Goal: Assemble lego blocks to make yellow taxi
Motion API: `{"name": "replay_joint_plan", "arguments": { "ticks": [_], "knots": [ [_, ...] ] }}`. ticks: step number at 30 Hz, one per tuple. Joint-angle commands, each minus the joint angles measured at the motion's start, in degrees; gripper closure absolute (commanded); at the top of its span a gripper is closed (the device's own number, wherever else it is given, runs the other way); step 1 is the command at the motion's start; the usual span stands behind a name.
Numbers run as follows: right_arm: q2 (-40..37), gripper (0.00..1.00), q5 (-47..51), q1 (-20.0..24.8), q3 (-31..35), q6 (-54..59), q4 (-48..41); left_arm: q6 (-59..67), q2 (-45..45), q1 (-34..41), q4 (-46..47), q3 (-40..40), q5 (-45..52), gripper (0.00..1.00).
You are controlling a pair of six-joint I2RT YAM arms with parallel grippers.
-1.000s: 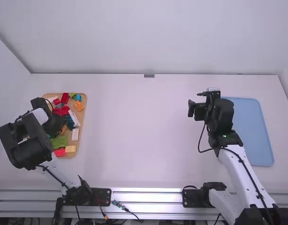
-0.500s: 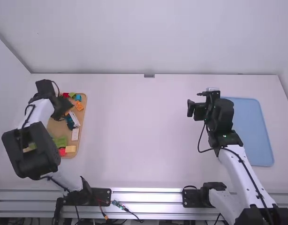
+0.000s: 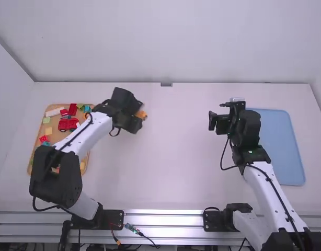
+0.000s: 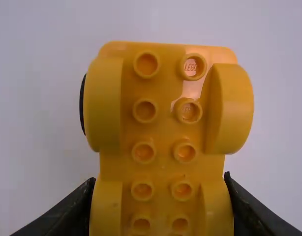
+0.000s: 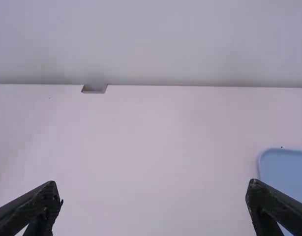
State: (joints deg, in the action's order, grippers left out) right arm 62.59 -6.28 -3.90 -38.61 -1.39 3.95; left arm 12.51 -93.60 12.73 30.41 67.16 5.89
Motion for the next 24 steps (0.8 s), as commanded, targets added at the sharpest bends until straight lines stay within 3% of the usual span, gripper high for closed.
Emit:
{"name": "replay_joint_plan", "arguments": {
  "ticks": [1,4,10,19,24],
  "knots": [
    [0.3,0.01,-0.1,-0.2,-2.3,-0.3,0.1,14.8,0.1,5.7,2.0,-0.9,0.8,0.99],
    [0.3,0.01,-0.1,-0.2,-2.3,-0.3,0.1,23.2,0.1,11.6,3.9,-1.3,0.8,0.99],
    [0.3,0.01,-0.2,-0.2,-2.3,-0.3,-0.1,31.8,0.1,18.0,-1.4,-6.8,0.7,0.99],
    [-0.9,0.01,-0.8,-0.2,-2.3,-0.3,-0.3,33.5,-1.0,18.9,-7.5,-14.4,1.6,0.91],
    [-1.2,0.01,-1.4,-1.0,-2.3,-0.3,-0.3,33.9,-5.7,19.1,-8.0,-13.0,2.3,0.95]
  ]
}}
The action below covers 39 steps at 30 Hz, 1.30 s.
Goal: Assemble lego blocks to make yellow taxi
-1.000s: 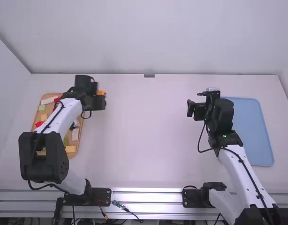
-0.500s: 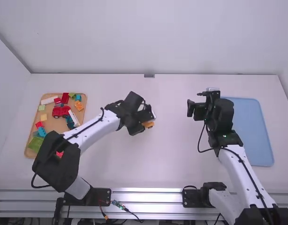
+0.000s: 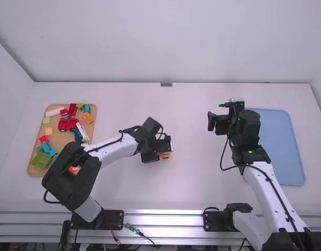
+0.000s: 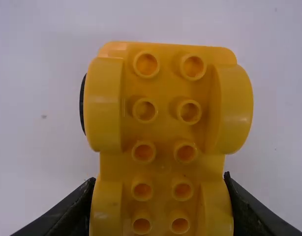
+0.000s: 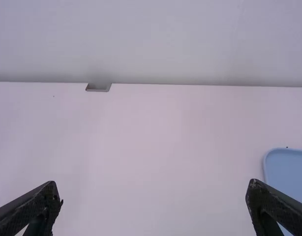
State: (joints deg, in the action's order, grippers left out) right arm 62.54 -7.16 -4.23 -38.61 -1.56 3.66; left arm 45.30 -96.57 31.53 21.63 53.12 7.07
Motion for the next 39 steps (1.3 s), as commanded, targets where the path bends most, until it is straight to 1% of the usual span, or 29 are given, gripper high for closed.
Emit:
{"name": "replay_joint_plan", "arguments": {
  "ticks": [1,2,5,9,10,13,14,15,16,17,18,19,22,28,29,30,34,39],
  "knots": [
    [-1.2,0.01,-0.6,-0.8,-2.3,0.1,-0.1,1.1,-3.4,0.3,1.2,1.6,1.0,0.97],
    [-1.2,0.01,-0.6,-0.7,-2.3,0.5,-0.3,1.1,-4.9,0.3,2.1,2.8,1.1,0.99],
    [-1.2,0.01,-0.5,-0.7,-2.3,0.5,-0.8,3.1,-7.9,0.3,4.8,5.4,1.1,0.99],
    [-1.2,0.01,-0.5,-0.7,-2.3,0.5,-1.1,4.7,-9.3,0.3,3.4,5.7,3.2,0.99],
    [-1.2,0.01,-0.5,-0.7,-2.3,0.5,-1.1,6.2,-9.5,0.3,3.1,5.5,4.6,0.98],
    [-1.2,0.01,-0.5,-0.7,-2.3,0.5,-1.1,9.2,-9.5,0.3,2.5,4.6,7.4,0.91],
    [-1.2,0.01,-0.5,-0.6,-2.3,0.5,-1.1,9.5,-9.5,0.2,2.2,4.3,7.5,0.84],
    [-1.2,0.01,-0.5,-0.6,-2.3,0.5,-1.1,9.4,-9.5,0.2,1.7,4.0,7.4,0.75],
    [-1.2,0.01,-0.5,-0.7,-2.3,0.5,-1.1,8.8,-9.5,0.3,1.2,3.8,6.8,0.55],
    [-1.2,0.01,-0.5,-0.6,-2.3,0.5,-1.1,8.4,-9.5,0.3,1.0,3.8,6.7,0.49],
    [-1.2,0.01,-0.5,-0.7,-2.3,0.5,-1.1,7.4,-9.5,0.2,0.7,4.0,5.6,0.18],
    [-1.2,0.01,-0.5,-0.7,-2.3,0.5,-1.1,6.2,-9.5,0.2,0.6,4.2,4.8,0.01],
    [-1.2,0.01,-0.5,-0.7,-2.3,0.5,-1.1,1.8,-9.5,0.1,1.0,5.6,1.0,0.01],
    [-1.2,0.01,-0.5,-0.6,-2.3,0.5,-1.1,1.4,-7.5,-0.1,9.0,11.4,-0.6,0.01],
    [-1.2,0.01,-0.5,-0.7,-2.3,0.5,-1.1,1.7,-6.3,-0.9,12.0,13.5,-0.7,0.01],
    [-1.2,0.01,-0.5,-0.7,-2.3,0.5,-1.1,1.7,-5.8,-1.4,13.0,14.3,-0.7,0.01],
    [-1.2,0.01,-0.5,-0.6,-2.3,0.5,-1.1,0.5,-2.9,-4.9,15.9,17.8,-0.3,0.01],
    [-1.2,0.01,-0.5,-0.7,-2.3,0.5,-1.0,-4.2,1.9,-13.9,15.9,19.7,0.3,0.01]
  ]
}}
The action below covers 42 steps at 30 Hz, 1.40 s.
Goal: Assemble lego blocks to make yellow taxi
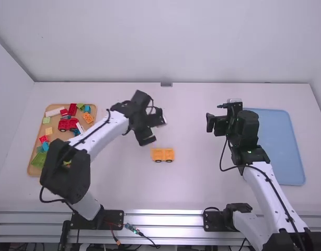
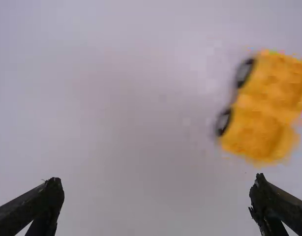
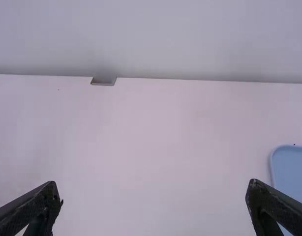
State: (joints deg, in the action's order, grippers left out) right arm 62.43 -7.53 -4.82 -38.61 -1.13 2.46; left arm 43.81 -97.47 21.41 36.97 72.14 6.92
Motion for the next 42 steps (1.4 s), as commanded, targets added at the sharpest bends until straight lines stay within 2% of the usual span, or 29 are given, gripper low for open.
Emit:
{"name": "replay_joint_plan", "arguments": {
  "ticks": [1,11,21,27,34,40,41,42],
  "knots": [
    [-1.0,0.01,-0.1,-0.1,-2.3,0.0,0.3,-3.1,3.6,-5.7,0.5,0.7,1.1,0.01],
    [-1.0,0.01,-0.2,-0.1,-2.3,0.0,0.6,-20.9,7.2,-31.0,-4.9,0.6,2.7,0.01],
    [-1.0,0.01,-0.2,-0.1,-2.3,0.0,0.6,-33.8,2.8,-51.4,-8.4,2.1,2.7,0.01],
    [-1.0,0.01,-0.2,-0.1,-2.3,0.0,0.8,-34.1,-4.0,-57.7,-4.4,9.8,2.8,0.01],
    [-1.0,0.01,-0.2,-0.1,-2.3,0.1,1.2,-34.6,-14.4,-60.9,1.3,21.6,1.1,0.01],
    [-1.0,0.01,-0.2,-0.1,-2.3,0.1,1.2,-32.4,-21.0,-62.0,4.2,27.4,-0.9,0.0],
    [-1.0,0.01,-0.2,-0.1,-2.3,0.1,1.2,-32.5,-22.8,-62.0,4.6,28.7,-2.8,0.02],
    [-1.0,0.01,-0.2,-0.1,-2.3,0.1,1.2,-32.4,-24.2,-61.9,4.8,29.6,-4.3,0.07]
  ]
}}
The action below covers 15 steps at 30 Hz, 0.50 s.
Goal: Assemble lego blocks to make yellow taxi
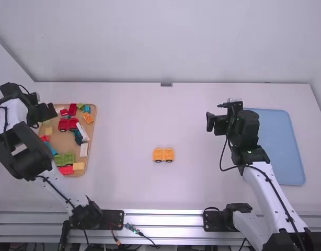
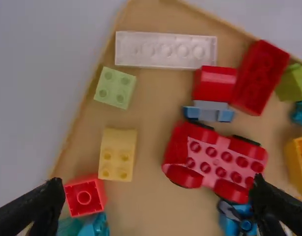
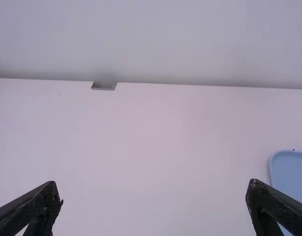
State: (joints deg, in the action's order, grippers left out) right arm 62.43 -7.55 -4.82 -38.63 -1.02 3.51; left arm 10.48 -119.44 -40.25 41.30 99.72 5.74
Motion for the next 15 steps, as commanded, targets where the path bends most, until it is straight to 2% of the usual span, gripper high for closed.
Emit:
{"name": "replay_joint_plan", "arguments": {
  "ticks": [1,5,12,15],
  "knots": [
    [-1.0,0.01,-0.2,-0.1,-2.2,0.0,0.2,1.0,-3.4,-0.3,0.4,2.5,-4.4,0.09],
    [-1.0,0.01,-0.1,0.0,-2.2,0.0,0.2,3.9,-5.9,-0.3,0.0,2.8,-5.2,0.12],
    [-1.0,0.01,-0.2,-0.1,-2.2,1.2,-0.1,3.9,-9.1,-1.2,-2.2,1.6,-7.3,0.23],
    [-1.0,0.01,-0.2,-0.1,-2.2,1.2,-0.1,3.9,-9.1,-2.3,-4.2,0.1,-4.8,0.25]
  ]
}}
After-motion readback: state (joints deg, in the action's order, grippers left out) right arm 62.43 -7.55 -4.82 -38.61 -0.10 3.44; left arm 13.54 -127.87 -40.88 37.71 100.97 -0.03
